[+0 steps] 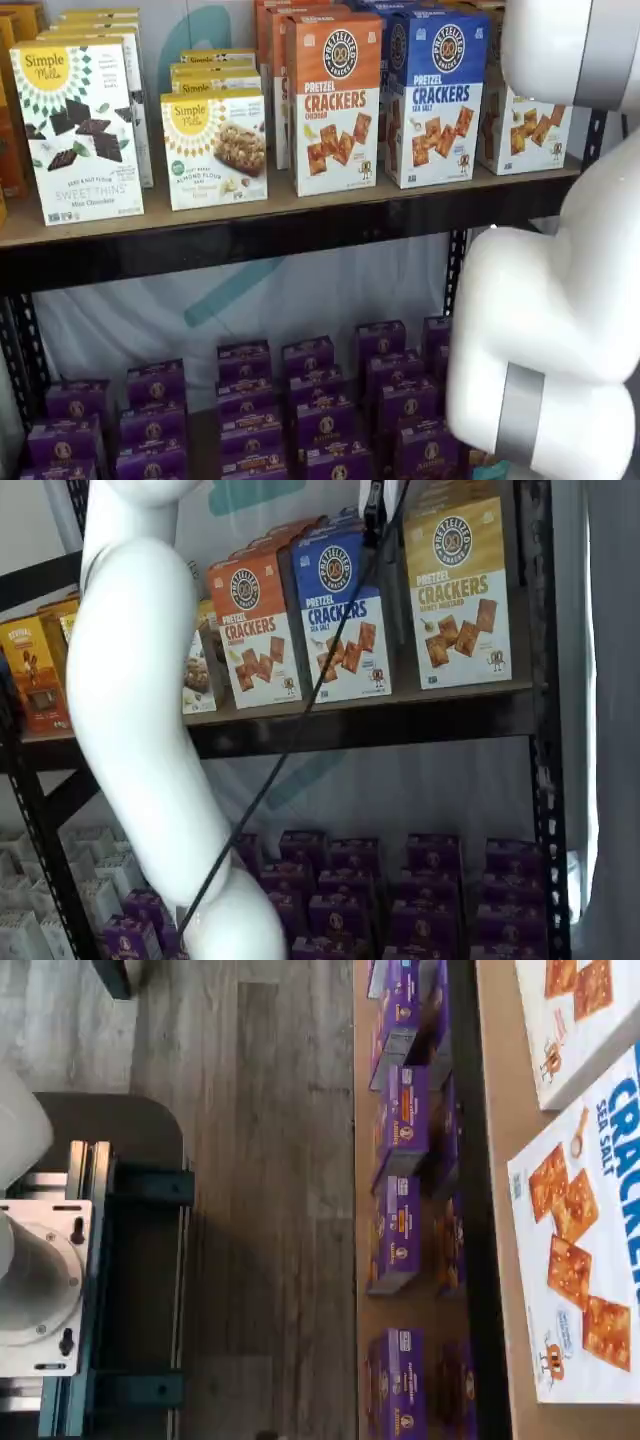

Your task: Retrieve the yellow and white box located on the top shelf, the sixth one from the left

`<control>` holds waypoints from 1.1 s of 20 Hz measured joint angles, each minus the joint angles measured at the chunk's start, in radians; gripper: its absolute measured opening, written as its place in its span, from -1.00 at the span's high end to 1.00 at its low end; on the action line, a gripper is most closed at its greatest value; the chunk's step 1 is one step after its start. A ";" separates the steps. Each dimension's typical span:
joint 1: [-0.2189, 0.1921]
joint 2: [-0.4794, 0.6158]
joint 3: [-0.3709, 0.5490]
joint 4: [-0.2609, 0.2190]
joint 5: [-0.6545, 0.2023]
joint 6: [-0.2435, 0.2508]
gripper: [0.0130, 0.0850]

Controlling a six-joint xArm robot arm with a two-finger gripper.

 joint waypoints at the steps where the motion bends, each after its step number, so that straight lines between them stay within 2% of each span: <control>1: 0.009 -0.004 0.004 -0.018 -0.002 -0.001 -1.00; 3: 0.022 -0.020 0.020 -0.042 -0.006 -0.002 -1.00; 6: 0.024 -0.046 0.051 -0.041 -0.020 -0.001 -1.00; 7: 0.018 -0.053 0.061 -0.028 -0.027 0.000 -1.00; 11: -0.049 -0.103 0.131 0.124 -0.097 0.008 -1.00; 14: -0.094 -0.140 0.183 0.230 -0.180 0.009 -1.00; 17: -0.112 -0.174 0.231 0.290 -0.287 -0.005 -1.00; 22: -0.111 -0.211 0.300 0.343 -0.464 -0.043 -1.00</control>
